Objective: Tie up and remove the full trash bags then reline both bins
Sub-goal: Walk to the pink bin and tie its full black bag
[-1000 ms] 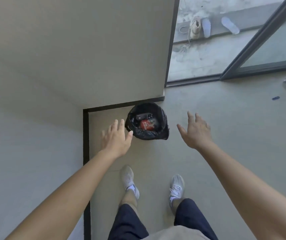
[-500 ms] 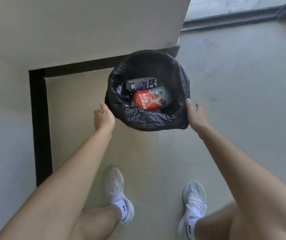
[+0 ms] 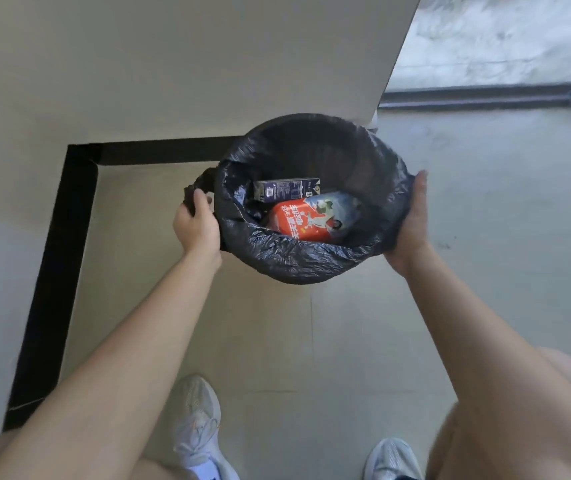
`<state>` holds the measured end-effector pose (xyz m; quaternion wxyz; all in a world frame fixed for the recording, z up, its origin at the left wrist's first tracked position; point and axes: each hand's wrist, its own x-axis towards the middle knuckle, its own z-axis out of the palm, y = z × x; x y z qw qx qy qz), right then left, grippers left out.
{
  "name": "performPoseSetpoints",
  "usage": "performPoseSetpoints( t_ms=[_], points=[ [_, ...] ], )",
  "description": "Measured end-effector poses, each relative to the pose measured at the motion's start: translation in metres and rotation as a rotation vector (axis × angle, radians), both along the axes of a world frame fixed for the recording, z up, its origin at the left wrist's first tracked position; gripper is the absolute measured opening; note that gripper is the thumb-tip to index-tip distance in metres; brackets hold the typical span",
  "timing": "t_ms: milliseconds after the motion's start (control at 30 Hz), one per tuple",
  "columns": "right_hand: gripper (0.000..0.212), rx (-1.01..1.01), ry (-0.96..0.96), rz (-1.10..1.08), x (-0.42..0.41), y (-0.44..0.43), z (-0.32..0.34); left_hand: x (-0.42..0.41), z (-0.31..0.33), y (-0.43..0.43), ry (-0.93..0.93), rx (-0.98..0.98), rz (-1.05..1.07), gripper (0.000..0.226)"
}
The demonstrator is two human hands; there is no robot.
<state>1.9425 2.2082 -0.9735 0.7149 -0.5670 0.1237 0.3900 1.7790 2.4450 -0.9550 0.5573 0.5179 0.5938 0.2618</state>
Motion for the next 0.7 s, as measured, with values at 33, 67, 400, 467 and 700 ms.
performPoseSetpoints(
  t_ms=[33,67,400,467,700],
  points=[
    [0.067,-0.068,-0.064,0.034,-0.001,0.002,0.009,0.005,0.005,0.001,0.021,0.131,-0.022,0.029],
    [0.054,-0.191,-0.135,0.053,-0.001,0.006,0.012,0.010,0.010,0.000,0.060,0.257,-0.078,0.031],
    [0.041,-0.711,-0.363,0.068,-0.024,0.036,0.026,0.039,0.066,-0.060,0.238,1.125,-0.887,0.027],
    [0.042,-0.706,-0.407,0.125,-0.026,0.049,0.036,0.048,0.086,-0.075,-0.042,0.982,-1.016,0.023],
    [0.033,-0.741,-0.553,-0.181,0.001,0.034,0.084,0.049,0.130,-0.048,-0.181,0.890,-0.597,0.035]
  ],
)
